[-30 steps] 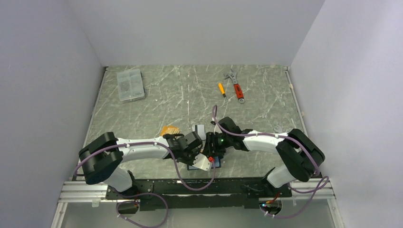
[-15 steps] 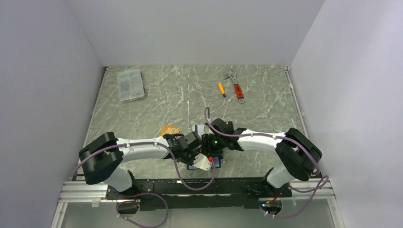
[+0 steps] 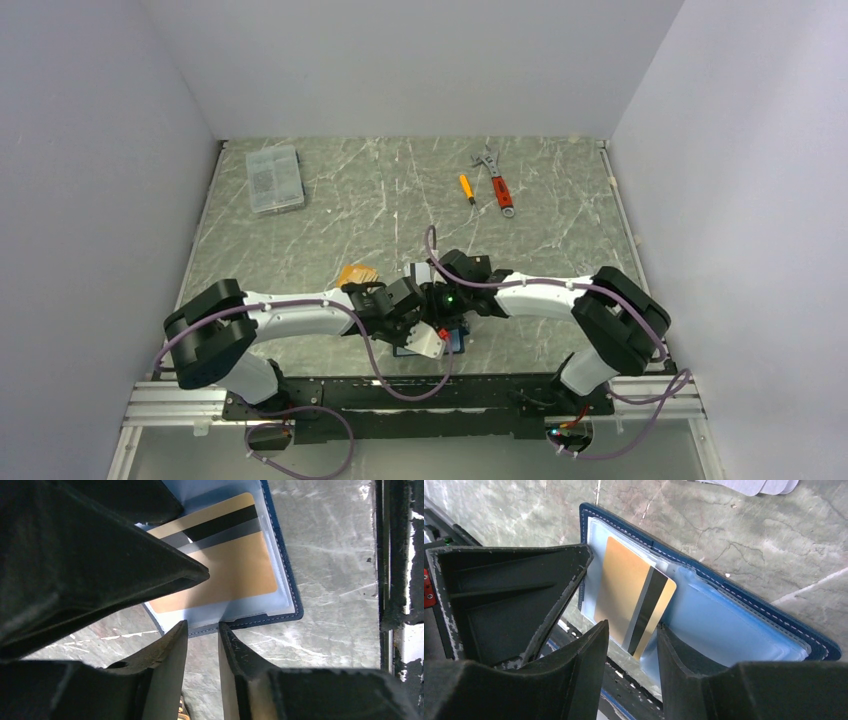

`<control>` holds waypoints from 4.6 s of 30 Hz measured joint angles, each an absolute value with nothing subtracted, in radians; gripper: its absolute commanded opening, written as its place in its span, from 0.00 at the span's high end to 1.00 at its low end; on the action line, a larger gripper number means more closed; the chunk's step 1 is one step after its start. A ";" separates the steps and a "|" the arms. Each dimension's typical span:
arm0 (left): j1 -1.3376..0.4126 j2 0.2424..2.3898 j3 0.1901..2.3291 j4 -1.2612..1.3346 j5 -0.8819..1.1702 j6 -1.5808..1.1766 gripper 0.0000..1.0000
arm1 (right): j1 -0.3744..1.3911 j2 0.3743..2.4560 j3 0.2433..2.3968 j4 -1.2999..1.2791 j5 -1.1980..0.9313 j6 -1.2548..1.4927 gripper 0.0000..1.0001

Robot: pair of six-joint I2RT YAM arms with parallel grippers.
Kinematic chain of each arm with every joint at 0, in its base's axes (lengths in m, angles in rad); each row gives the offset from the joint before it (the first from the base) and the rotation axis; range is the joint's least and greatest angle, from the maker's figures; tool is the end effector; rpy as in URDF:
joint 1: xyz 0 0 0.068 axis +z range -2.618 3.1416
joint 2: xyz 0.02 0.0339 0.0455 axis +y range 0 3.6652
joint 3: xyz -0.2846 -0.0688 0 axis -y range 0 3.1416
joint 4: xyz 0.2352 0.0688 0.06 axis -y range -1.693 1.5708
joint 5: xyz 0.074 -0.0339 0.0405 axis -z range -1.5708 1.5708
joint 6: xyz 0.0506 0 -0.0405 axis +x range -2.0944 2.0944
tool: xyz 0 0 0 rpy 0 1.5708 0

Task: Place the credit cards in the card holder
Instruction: Insert the credit card into the card holder, then pick up the credit card from the center of the board.

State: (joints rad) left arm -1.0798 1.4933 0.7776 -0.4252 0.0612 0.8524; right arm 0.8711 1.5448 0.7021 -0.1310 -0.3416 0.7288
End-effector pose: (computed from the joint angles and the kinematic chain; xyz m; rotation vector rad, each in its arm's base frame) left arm 0.1230 -0.2367 0.1750 2.2459 1.5300 -0.1499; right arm 0.1688 0.2269 0.1617 -0.3483 2.7904 0.9574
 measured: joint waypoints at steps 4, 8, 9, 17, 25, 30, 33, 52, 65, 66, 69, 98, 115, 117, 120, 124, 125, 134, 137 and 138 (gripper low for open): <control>-1.074 1.480 0.765 -0.409 0.055 0.850 0.61 | 0.807 1.493 0.628 -0.068 -0.393 0.727 0.64; -1.068 1.463 0.742 -0.389 0.055 0.851 0.62 | 0.683 1.377 0.521 -0.069 -0.427 0.723 0.84; -1.067 1.462 0.741 -0.386 0.055 0.851 0.62 | 0.674 1.375 0.520 -0.069 -0.430 0.723 0.87; -1.066 1.462 0.741 -0.385 0.055 0.848 0.62 | 0.686 1.462 0.548 -0.050 -0.466 0.725 0.95; -1.065 1.462 0.741 -0.383 0.055 0.847 0.61 | 0.761 1.540 0.604 -0.022 -0.453 0.738 0.97; -1.064 1.462 0.741 -0.381 0.054 0.847 0.59 | 0.794 1.583 0.630 0.002 -0.455 0.752 0.97; -1.063 1.462 0.741 -0.379 0.054 0.847 0.57 | 0.805 1.600 0.647 0.002 -0.453 0.755 0.98; -0.856 1.427 0.921 -0.570 0.195 0.807 0.45 | 0.626 1.458 0.756 -0.191 -0.451 0.644 0.55; -0.596 1.589 1.173 -0.521 0.474 0.415 0.42 | 0.566 1.504 0.819 -0.121 -0.312 0.557 0.39; -0.582 1.623 1.176 -0.502 0.488 0.368 0.42 | 0.565 1.504 0.804 -0.090 -0.302 0.557 0.39; -0.554 1.715 1.171 -0.467 0.519 0.235 0.42 | 0.561 1.521 0.790 -0.049 -0.293 0.556 0.39; -0.542 1.899 1.147 -0.295 0.527 -0.152 0.58 | 0.537 1.755 0.787 0.234 -0.380 0.662 0.52; -0.551 1.915 1.174 -0.309 0.489 -0.115 0.93 | 0.531 1.750 0.693 0.391 -0.407 0.730 0.56; -0.551 1.914 1.174 -0.310 0.490 -0.114 0.95 | 0.530 1.748 0.683 0.406 -0.406 0.735 0.56; -0.542 1.913 1.173 -0.311 0.495 -0.114 0.98 | 0.530 1.746 0.672 0.421 -0.407 0.739 0.57; -0.507 1.910 1.164 -0.314 0.529 -0.118 1.00 | 0.530 1.744 0.662 0.431 -0.413 0.743 0.57; -0.493 1.908 1.158 -0.316 0.538 -0.119 1.00 | 0.530 1.742 0.660 0.431 -0.414 0.743 0.56; -0.418 1.906 1.113 -0.311 0.629 -0.147 1.00 | 0.529 1.739 0.656 0.431 -0.421 0.744 0.56; -0.420 1.906 1.103 -0.310 0.651 -0.152 1.00 | 0.529 1.739 0.656 0.431 -0.421 0.744 0.55; -0.420 1.906 1.102 -0.310 0.655 -0.152 1.00 | 0.528 1.739 0.656 0.430 -0.421 0.744 0.54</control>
State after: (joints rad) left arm -0.4202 1.9064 1.1023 -0.3103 0.6548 -0.1524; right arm 0.5278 1.7386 0.6559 0.4305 -0.4206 0.7441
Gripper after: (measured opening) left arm 0.064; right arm 0.437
